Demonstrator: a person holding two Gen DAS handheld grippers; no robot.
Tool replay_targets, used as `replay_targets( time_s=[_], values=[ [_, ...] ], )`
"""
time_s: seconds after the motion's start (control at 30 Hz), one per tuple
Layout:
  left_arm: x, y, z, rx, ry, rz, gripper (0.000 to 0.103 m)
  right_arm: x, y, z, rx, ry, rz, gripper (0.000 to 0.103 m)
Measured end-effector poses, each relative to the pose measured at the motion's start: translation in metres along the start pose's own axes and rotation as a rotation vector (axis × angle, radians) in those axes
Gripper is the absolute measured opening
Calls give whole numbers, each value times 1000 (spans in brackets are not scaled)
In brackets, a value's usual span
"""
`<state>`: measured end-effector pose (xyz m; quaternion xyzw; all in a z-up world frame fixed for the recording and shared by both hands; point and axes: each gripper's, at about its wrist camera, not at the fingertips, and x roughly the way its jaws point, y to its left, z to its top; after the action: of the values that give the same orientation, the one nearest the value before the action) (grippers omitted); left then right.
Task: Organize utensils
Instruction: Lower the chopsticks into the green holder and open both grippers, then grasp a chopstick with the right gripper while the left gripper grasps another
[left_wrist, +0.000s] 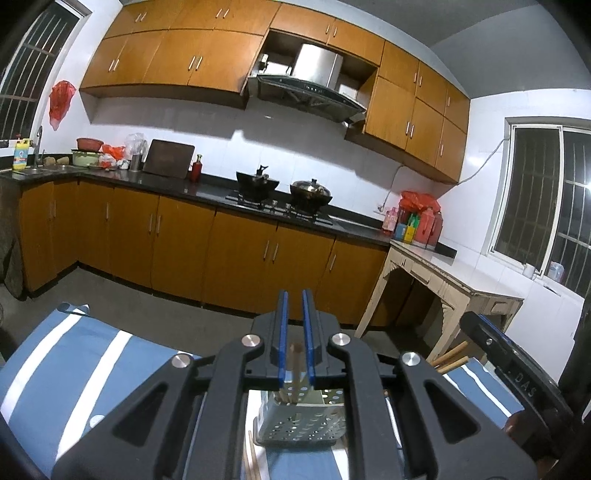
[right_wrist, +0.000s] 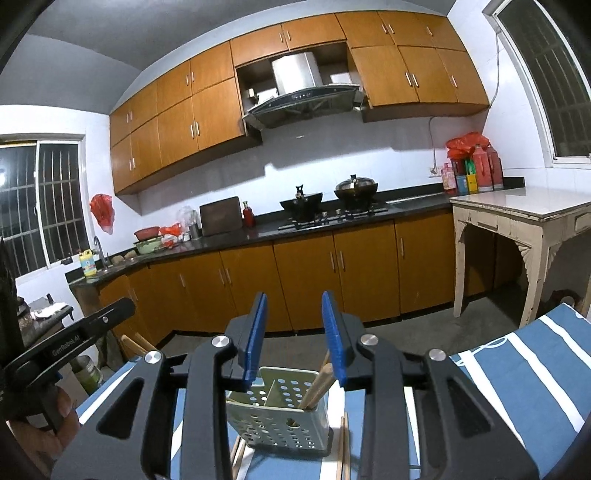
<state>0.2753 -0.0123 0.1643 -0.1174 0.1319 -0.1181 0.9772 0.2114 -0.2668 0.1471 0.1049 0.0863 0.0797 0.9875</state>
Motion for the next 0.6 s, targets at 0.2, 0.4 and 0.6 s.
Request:
replay_targets(
  time_s=[0.2,0.4,0.6],
  values=[
    [-37,6,-1,0,-26,11,16,-30,-5,0,-9,-10,-9,32],
    [-69,30,-33,-10,38,56,23,-50,-28,-29,-3,100,-60,32],
    [-57,58,-97,-36,240,117,23,-28,-58,-96,73,363,-121,32]
  ],
)
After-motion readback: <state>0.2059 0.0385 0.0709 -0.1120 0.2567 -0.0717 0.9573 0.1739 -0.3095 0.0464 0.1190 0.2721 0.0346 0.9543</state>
